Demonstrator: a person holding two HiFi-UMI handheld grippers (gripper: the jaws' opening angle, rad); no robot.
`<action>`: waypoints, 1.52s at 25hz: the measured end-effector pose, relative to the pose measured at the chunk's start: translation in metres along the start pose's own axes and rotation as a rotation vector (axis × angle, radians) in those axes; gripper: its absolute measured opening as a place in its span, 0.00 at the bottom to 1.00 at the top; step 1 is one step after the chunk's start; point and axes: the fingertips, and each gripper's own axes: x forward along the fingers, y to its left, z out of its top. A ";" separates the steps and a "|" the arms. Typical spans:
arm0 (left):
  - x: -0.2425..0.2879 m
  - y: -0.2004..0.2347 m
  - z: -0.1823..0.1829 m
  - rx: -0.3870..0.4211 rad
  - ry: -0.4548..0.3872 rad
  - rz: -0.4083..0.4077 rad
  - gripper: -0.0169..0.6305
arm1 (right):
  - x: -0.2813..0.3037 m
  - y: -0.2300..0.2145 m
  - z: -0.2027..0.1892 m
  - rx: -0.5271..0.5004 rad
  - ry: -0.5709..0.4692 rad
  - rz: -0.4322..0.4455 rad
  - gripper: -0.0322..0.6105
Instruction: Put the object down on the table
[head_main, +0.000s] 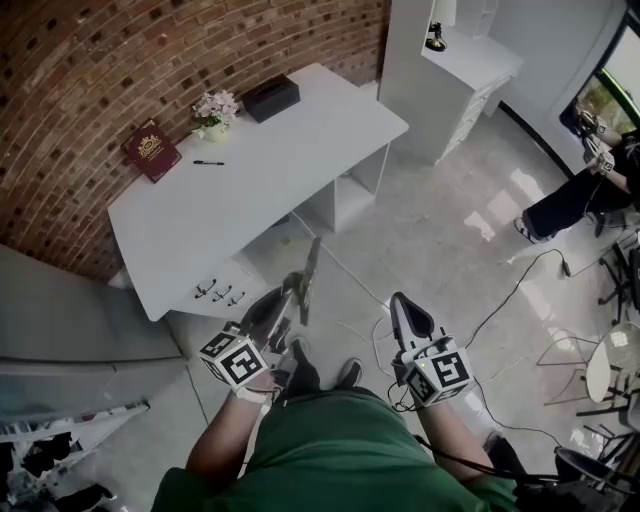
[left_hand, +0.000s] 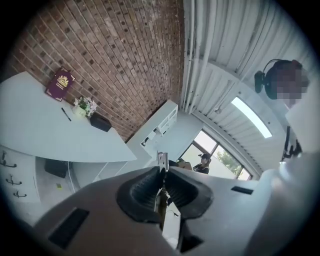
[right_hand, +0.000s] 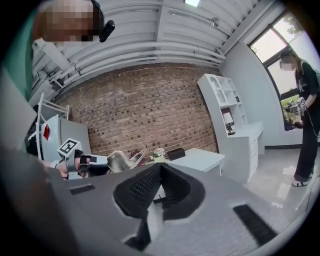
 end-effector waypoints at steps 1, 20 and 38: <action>-0.001 0.004 0.002 -0.005 -0.004 -0.001 0.08 | 0.003 0.001 -0.001 0.000 0.004 0.000 0.05; 0.009 0.115 0.098 -0.044 -0.022 -0.089 0.08 | 0.115 0.034 0.022 -0.046 -0.002 -0.138 0.05; 0.038 0.185 0.127 -0.075 -0.036 -0.015 0.08 | 0.212 0.023 0.012 0.004 0.054 -0.055 0.05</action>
